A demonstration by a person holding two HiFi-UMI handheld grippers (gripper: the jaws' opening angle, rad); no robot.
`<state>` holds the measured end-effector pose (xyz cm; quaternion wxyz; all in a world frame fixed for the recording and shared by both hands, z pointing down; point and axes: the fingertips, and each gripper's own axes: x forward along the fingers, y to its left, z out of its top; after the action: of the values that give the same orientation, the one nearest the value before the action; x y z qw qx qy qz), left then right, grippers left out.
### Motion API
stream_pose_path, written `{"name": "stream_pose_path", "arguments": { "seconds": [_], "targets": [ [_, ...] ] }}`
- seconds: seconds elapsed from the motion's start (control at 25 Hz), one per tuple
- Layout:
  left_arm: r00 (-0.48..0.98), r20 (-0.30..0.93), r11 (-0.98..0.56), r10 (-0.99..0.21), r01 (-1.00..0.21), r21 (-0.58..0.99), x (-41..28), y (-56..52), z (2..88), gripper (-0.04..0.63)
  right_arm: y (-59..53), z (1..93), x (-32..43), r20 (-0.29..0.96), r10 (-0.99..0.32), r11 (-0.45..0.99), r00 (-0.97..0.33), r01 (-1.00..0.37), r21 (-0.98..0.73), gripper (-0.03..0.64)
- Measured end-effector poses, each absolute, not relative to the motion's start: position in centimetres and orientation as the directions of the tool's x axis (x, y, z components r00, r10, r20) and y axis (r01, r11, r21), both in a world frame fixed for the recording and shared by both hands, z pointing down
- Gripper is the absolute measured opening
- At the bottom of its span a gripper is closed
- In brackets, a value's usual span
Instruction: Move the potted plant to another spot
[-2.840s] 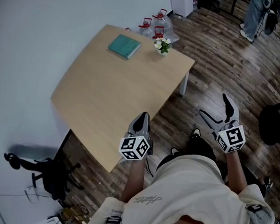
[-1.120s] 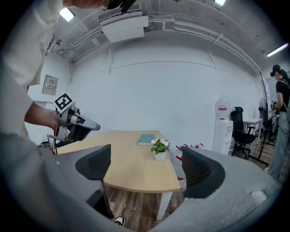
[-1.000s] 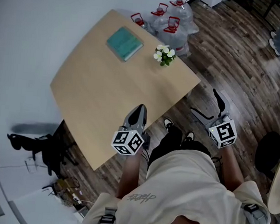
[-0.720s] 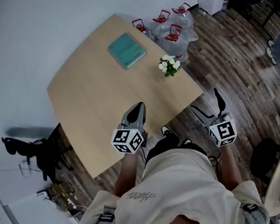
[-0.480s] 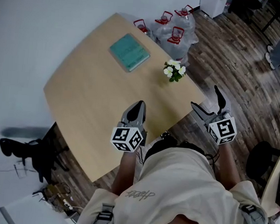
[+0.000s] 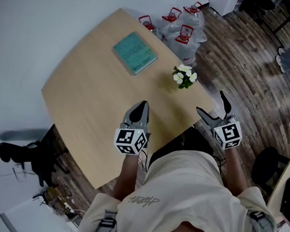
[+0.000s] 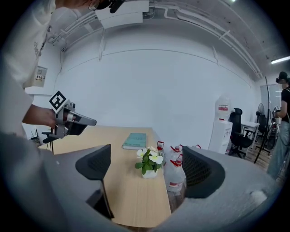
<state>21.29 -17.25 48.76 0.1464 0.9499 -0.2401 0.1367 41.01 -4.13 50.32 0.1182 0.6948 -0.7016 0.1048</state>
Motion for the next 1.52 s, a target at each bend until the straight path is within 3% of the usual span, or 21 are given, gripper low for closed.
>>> {"name": "stream_pose_path", "arguments": {
  "seconds": [0.2,0.52,0.84,1.52],
  "targets": [
    [0.807,0.328,-0.782,-0.491,-0.574,0.244,21.7,-17.7,47.9,0.018,-6.9,52.6,42.5,0.354,-0.931,0.110,-0.086,-0.993,0.050,0.486],
    [0.676,0.364,-0.648,-0.641,-0.731,0.215,21.1,-18.0,46.4,0.018,-10.4,59.1,44.7,0.424,-0.879,0.222,-0.218,-0.974,-0.041,0.486],
    [0.582,0.409,-0.561,-0.703,-0.807,0.183,21.6,-17.2,47.1,0.018,-13.3,63.6,43.8,0.470,-0.817,0.379,-0.334,-0.925,0.001,0.486],
    [0.391,0.468,-0.357,-0.793,-0.920,0.165,17.6,-15.6,48.2,0.018,-17.9,69.3,41.0,0.565,-0.741,0.469,-0.363,-0.882,0.049,0.486]
  ]
}}
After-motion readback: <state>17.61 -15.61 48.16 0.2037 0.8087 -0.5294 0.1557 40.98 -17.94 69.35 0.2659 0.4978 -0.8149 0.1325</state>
